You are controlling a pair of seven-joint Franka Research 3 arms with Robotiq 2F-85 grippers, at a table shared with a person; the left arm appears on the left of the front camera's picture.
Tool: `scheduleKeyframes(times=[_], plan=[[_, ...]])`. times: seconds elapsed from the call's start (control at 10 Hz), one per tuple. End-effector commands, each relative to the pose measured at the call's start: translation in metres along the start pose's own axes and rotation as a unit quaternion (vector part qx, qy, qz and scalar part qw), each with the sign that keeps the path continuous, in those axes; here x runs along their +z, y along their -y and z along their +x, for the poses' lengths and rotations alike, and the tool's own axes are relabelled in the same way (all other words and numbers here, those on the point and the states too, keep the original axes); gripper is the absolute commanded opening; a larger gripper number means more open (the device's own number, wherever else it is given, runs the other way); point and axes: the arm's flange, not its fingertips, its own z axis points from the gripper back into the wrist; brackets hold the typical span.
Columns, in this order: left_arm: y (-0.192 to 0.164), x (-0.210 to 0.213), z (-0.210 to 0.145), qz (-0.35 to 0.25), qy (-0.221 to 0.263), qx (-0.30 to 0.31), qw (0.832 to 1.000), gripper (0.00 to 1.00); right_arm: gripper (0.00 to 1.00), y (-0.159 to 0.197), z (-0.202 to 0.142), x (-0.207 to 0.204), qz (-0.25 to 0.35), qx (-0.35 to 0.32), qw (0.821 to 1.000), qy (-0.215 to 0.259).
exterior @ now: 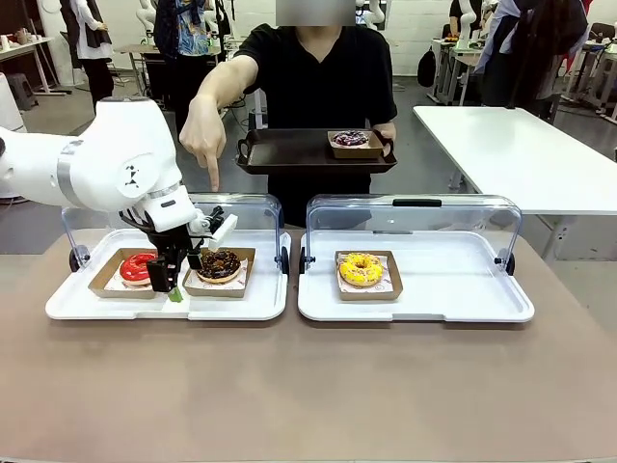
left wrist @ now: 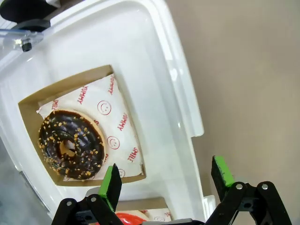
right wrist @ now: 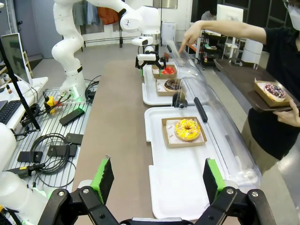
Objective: Provide the desired donut to the person.
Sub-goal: Pick up and lift the Paper togo box containing the Donut pointed at by the person.
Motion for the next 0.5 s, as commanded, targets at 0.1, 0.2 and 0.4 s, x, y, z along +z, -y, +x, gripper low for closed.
scheduleKeyframes(times=[0.1,0.2,0.4], plan=[[-0.006,-0.013,-0.001,-0.002,-0.027,0.012,1.000,1.00,1.00,0.000,0.000,0.000,0.001,0.000,1.000,0.003],[-0.004,-0.018,-0.003,-0.003,-0.024,0.018,1.000,1.00,1.00,0.000,0.000,0.000,0.001,0.000,1.000,0.003],[-0.015,-0.020,-0.008,-0.002,-0.021,0.018,1.000,1.00,1.00,0.000,0.000,0.000,0.001,0.000,1.000,0.003]])
